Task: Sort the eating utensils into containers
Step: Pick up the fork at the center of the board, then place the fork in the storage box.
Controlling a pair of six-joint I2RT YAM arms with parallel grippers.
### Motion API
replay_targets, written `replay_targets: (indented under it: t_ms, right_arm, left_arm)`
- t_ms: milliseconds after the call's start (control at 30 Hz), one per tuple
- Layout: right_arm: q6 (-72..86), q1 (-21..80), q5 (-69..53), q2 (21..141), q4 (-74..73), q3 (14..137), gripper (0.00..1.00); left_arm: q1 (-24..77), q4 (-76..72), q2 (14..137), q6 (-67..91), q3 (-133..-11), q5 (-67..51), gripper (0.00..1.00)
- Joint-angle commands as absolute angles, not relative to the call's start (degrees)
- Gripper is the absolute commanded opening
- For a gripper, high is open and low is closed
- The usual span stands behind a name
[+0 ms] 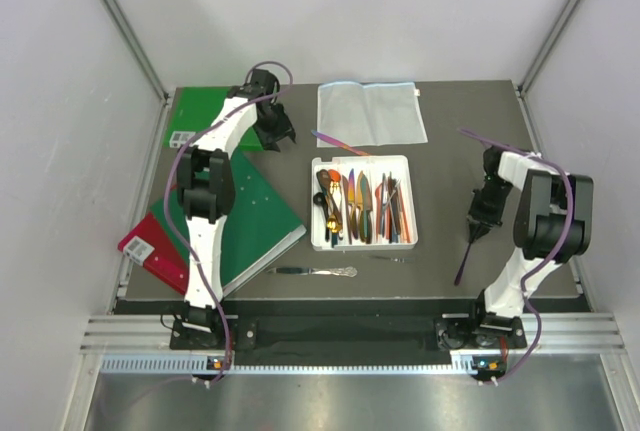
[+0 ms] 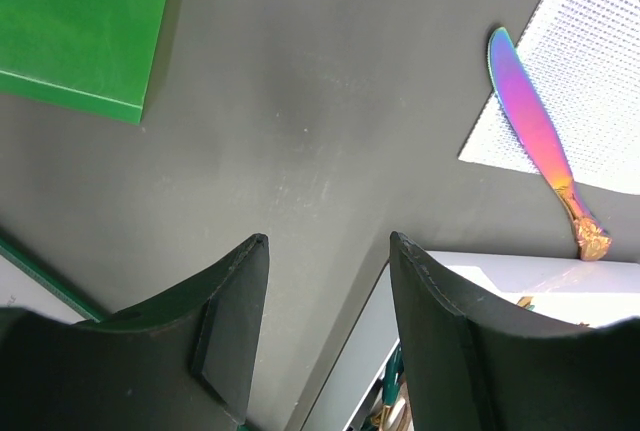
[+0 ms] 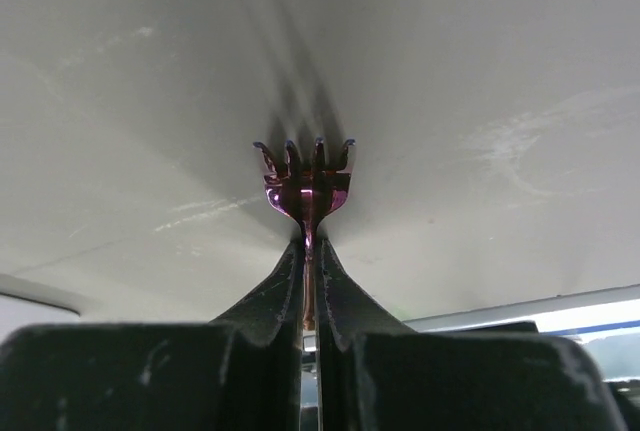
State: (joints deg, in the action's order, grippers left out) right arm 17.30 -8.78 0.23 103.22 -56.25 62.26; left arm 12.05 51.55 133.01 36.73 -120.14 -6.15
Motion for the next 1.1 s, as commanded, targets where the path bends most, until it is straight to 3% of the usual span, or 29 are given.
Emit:
replay_targets:
  t_ms: [0, 367, 667, 833, 1067]
  right_arm:
    - [15.47, -4.33, -6.23, 104.86, -51.15, 62.13, 0.00]
    - [15.82, 8.16, -9.76, 110.12, -60.55, 88.63, 0.00]
    - [14.86, 10.81, -12.65, 116.53, -72.24, 114.59, 0.00]
    - [13.80, 12.92, -16.61, 118.47, -74.88, 116.55, 0.00]
    - [13.54, 16.08, -19.42, 120.05, -72.34, 109.17, 0.00]
  left_arm:
    - [12.13, 51.68, 134.12, 36.91, -123.22, -6.06, 0.57]
    - [12.13, 51.94, 134.38, 36.83, -124.10, -5.80, 0.57]
    - [12.13, 52.03, 134.65, 36.39, -124.10, -5.98, 0.57]
    - [12.04, 52.03, 134.74, 36.12, -124.01, -5.89, 0.57]
    - [12.04, 52.21, 134.74, 35.86, -123.75, -5.80, 0.57]
